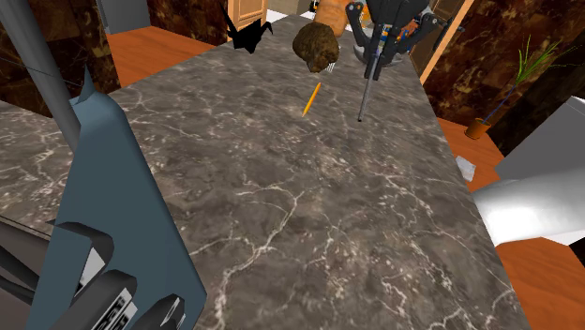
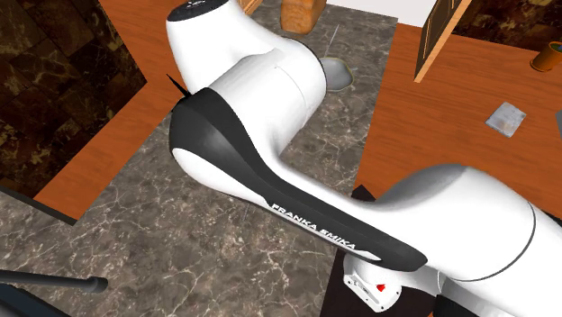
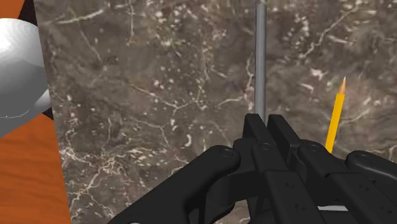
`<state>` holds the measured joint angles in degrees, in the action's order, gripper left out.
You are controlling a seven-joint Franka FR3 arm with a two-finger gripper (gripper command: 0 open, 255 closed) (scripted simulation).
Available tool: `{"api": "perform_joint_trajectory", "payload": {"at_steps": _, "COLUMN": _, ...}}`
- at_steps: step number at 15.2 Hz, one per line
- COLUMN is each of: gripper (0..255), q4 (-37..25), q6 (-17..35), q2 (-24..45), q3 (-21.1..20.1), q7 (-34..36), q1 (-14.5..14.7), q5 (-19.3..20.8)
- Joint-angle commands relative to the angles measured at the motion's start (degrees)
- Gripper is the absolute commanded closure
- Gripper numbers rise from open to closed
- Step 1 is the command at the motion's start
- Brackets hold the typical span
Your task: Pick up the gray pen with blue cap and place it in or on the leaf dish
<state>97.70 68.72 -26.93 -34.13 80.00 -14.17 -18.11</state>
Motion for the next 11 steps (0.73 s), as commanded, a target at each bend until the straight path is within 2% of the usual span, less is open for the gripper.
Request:
{"api": "perform_joint_trajectory", "payload": {"at_steps": 1, "gripper": 255, "q4": -2.4, "q6": -1.5, "q2": 1.0, "q3": -0.1, "q7": 0.4, "q1": -0.2, "q5": 0.4}}
{"api": "perform_joint_trajectory", "payload": {"at_steps": 3, "gripper": 255, "q4": -4.6, "q6": -2.8, "q2": 2.0, "q3": -0.2, "q7": 0.9, "q1": -0.4, "q5": 0.6}}
{"api": "perform_joint_trajectory", "payload": {"at_steps": 11, "gripper": 255, "q4": -4.9, "q6": -2.7, "q2": 4.7, "q3": 7.2, "q7": -10.3, "q1": -3.1, "q5": 6.1}}
